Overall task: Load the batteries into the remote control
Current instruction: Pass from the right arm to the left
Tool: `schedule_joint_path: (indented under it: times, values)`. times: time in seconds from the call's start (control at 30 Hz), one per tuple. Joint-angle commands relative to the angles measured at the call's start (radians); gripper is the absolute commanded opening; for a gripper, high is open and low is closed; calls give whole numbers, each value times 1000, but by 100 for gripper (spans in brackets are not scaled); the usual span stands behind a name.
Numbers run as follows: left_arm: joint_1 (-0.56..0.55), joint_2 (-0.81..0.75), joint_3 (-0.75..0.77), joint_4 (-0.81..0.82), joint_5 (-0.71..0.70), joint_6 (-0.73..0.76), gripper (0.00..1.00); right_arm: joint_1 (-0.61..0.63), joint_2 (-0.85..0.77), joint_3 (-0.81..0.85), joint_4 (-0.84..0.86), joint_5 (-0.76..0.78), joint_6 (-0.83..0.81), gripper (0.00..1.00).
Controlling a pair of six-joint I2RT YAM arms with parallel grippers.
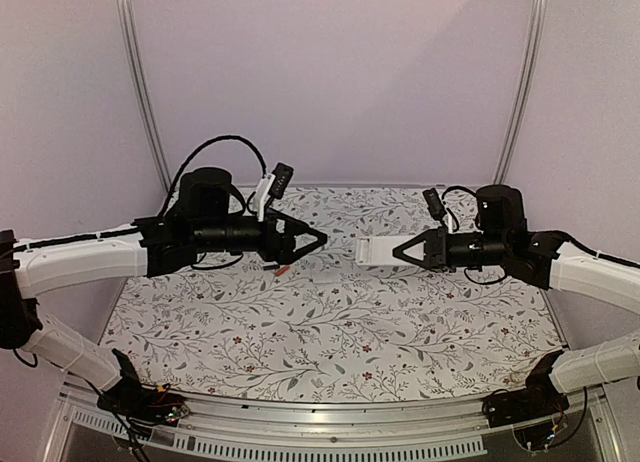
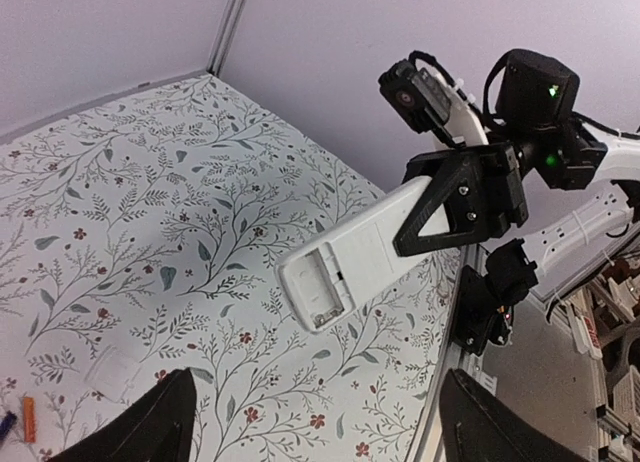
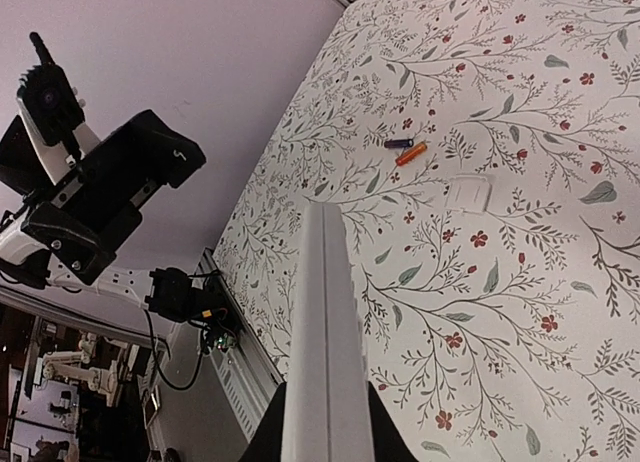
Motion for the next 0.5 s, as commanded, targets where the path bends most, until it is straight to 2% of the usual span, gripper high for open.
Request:
schedule_joint_path:
  times: [0.0, 0.07, 0.2, 0.27, 0.47]
  values:
    - [7, -8, 47, -195, 73, 213, 85, 0, 7, 49, -140, -148, -128, 0]
    - [-13, -8, 61, -232, 75, 269, 86, 0, 18, 68, -171, -192, -172, 0]
    - [-69, -16, 55, -247, -8, 362, 89, 7, 42, 99, -202, -302, -204, 0]
    - [-69, 10, 73, -253, 26, 347, 84, 23, 45, 115, -228, -331, -229, 0]
    - [-85, 114, 146, -245, 259, 263, 64, 81, 58, 196, -377, -363, -385, 0]
